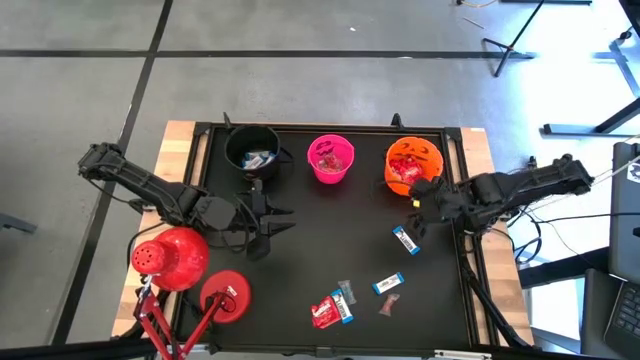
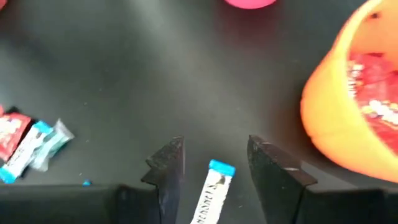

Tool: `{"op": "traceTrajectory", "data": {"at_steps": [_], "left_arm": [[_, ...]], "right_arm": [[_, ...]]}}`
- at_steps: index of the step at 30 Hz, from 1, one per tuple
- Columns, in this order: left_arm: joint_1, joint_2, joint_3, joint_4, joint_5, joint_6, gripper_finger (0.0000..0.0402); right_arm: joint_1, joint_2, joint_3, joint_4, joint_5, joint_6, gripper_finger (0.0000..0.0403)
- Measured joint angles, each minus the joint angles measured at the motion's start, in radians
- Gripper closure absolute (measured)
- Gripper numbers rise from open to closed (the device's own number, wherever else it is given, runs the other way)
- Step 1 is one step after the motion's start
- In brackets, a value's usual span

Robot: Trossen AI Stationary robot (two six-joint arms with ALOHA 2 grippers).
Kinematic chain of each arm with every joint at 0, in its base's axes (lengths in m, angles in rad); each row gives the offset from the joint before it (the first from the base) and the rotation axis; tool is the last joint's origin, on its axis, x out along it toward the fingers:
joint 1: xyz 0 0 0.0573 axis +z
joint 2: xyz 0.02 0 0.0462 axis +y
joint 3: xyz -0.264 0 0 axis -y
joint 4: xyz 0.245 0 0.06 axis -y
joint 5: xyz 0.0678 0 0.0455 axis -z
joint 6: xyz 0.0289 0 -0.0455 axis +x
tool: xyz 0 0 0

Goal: Organize candy in baskets
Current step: Put the transparent candy into the pink bucket

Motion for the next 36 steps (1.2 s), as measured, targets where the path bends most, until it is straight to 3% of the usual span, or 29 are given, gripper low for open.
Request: {"op": "traceTrajectory", "data": {"at_steps": [11,26,36], "left_arm": [[0.000,0.000,0.000,-0.005,0.000,0.000,0.0255],[0.000,0.000,0.000,-0.004,0.000,0.000,0.0255],[0.000,0.000,0.000,-0.004,0.000,0.000,0.0255]], "right_arm": [[0.194,0.101,0.000,0.071,0.027,0.061,0.0233],[0.310,0.258,0.000,0.184,0.014,0.053,0.0233],[0.416,0.372,0.000,0.386,-0.043,-0.042,0.0233]]}}
